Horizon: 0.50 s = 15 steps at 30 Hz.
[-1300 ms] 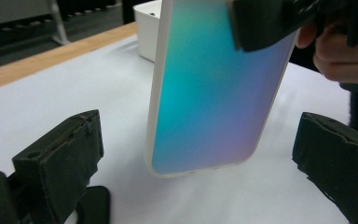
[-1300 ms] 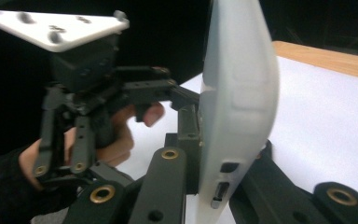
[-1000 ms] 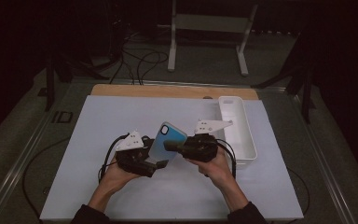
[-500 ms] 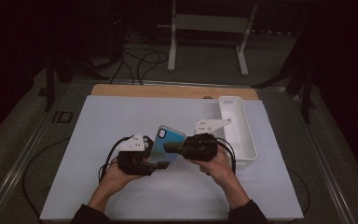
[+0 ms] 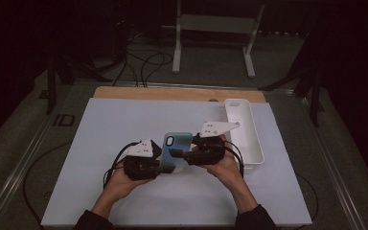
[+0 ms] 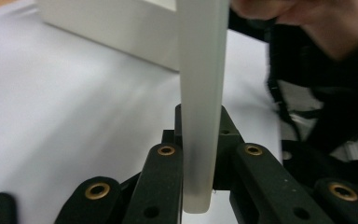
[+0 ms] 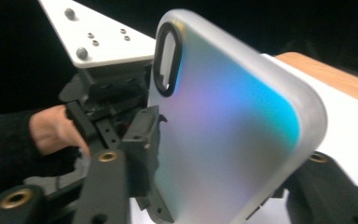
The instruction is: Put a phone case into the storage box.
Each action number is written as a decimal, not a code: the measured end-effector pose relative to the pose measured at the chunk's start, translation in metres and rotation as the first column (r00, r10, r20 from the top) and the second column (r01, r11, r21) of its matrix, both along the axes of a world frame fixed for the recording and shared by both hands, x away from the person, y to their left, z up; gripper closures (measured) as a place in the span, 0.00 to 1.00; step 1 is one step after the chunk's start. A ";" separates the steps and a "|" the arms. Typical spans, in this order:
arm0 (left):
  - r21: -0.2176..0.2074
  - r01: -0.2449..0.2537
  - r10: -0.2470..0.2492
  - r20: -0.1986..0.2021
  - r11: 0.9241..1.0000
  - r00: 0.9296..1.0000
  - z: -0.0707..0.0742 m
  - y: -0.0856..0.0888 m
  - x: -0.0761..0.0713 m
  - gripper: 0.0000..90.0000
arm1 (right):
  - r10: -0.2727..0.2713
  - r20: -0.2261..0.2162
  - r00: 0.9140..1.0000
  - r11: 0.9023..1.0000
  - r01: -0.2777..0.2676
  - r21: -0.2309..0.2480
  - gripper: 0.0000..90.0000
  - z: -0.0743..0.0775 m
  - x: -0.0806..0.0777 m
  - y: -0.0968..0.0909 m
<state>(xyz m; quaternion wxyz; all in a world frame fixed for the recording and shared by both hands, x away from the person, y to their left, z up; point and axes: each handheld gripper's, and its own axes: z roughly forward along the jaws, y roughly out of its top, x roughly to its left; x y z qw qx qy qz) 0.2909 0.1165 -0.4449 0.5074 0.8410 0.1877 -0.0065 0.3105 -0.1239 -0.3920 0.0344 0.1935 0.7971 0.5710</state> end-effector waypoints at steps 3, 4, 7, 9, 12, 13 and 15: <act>0.002 -0.020 0.020 0.022 1.000 1.000 0.001 0.000 -0.001 0.95 | -0.027 -0.008 1.000 1.000 0.027 0.001 0.42 0.000 0.000 0.000; 0.009 -0.030 0.030 0.028 1.000 0.999 0.002 0.000 -0.002 0.95 | -0.041 -0.007 0.999 0.999 0.041 -0.007 0.38 0.000 0.000 0.001; 0.005 -0.052 0.051 0.035 0.999 0.998 0.003 0.001 -0.001 0.95 | -0.090 -0.009 0.996 0.996 0.090 -0.030 0.26 -0.002 0.000 0.002; 0.006 -0.065 0.065 0.041 0.998 0.997 0.003 0.002 -0.001 0.95 | -0.112 -0.013 0.994 0.993 0.112 -0.036 0.20 -0.003 -0.001 0.001; 0.006 -0.084 0.083 0.047 0.996 0.995 0.004 0.003 -0.001 0.95 | -0.146 -0.007 0.989 0.988 0.145 -0.046 0.15 -0.004 -0.002 0.001; 0.008 -0.098 0.097 0.051 0.995 0.994 0.004 0.003 -0.001 0.95 | -0.154 -0.007 0.988 0.987 0.153 -0.045 0.14 -0.004 -0.002 0.000; 0.011 -0.109 0.108 0.053 0.994 0.993 0.004 0.003 -0.001 0.95 | -0.173 -0.008 0.985 0.984 0.173 -0.035 0.11 -0.004 -0.002 -0.001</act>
